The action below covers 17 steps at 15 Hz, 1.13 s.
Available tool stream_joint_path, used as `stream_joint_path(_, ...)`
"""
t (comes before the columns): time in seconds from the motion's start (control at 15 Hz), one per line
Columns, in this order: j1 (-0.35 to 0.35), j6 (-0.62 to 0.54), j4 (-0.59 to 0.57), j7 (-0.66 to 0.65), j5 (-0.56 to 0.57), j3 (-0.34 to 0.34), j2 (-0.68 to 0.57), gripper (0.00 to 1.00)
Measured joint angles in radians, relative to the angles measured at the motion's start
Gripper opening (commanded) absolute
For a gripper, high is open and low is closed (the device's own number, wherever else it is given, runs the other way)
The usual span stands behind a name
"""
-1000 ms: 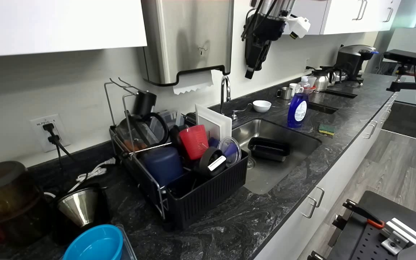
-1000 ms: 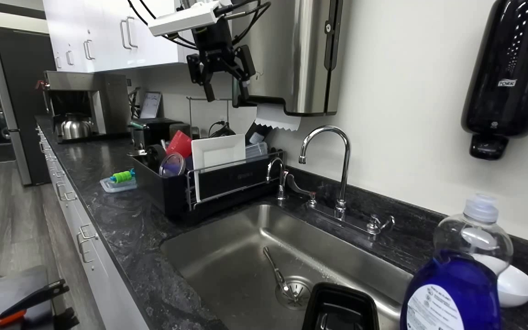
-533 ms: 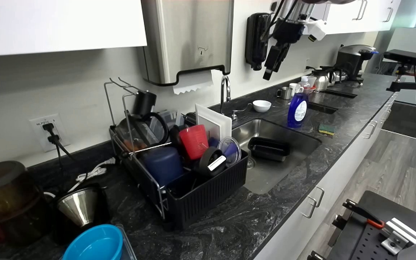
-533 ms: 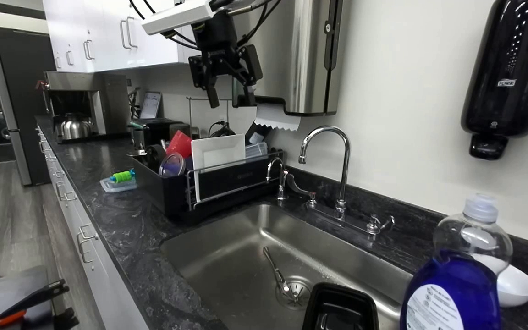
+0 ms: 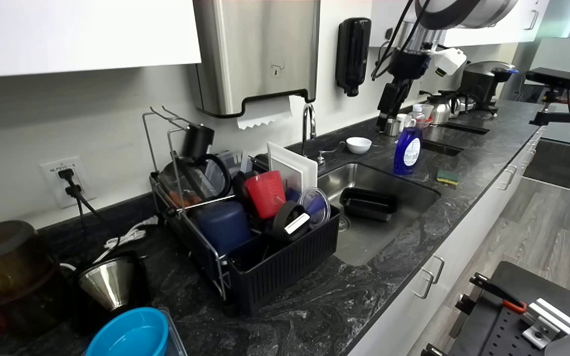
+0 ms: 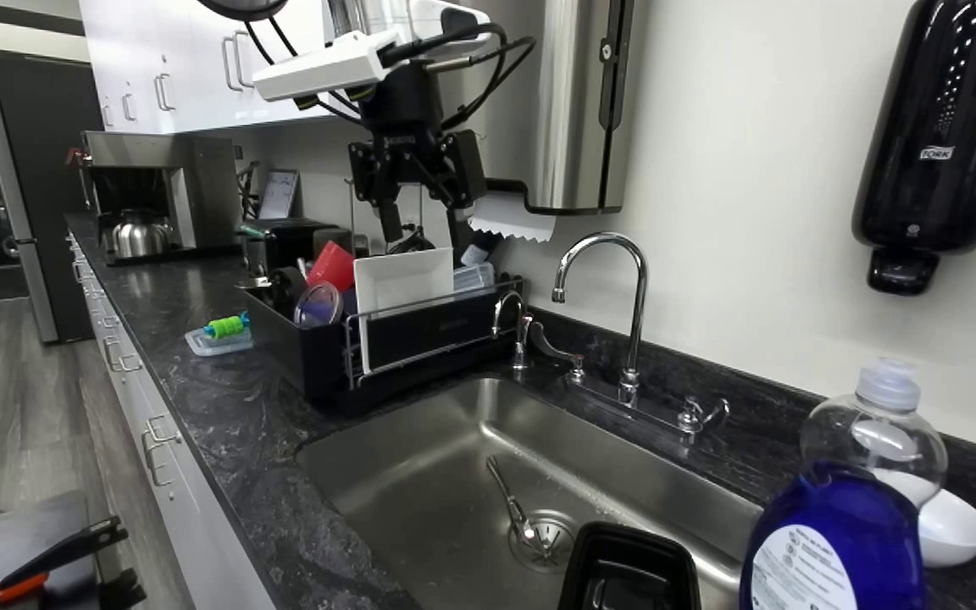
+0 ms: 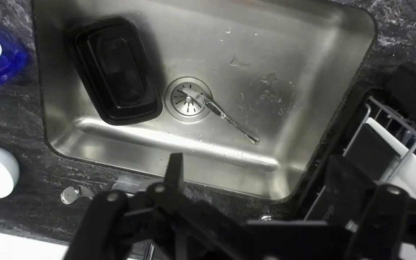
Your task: Pick up the red cup from the sink and put it in the dish rack.
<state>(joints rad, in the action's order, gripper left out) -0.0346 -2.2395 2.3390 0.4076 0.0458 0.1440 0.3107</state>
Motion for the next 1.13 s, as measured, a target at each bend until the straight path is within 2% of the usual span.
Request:
stream_joint_path(0.6, -0.025, -0.045, 0.09, 0.0, 0.0, 0.039, -0.009, 1.0)
stream_joint_path(1.13, -0.029, -0.107, 0.136, -0.024, 0.0, 0.041, -0.034, 1.0)
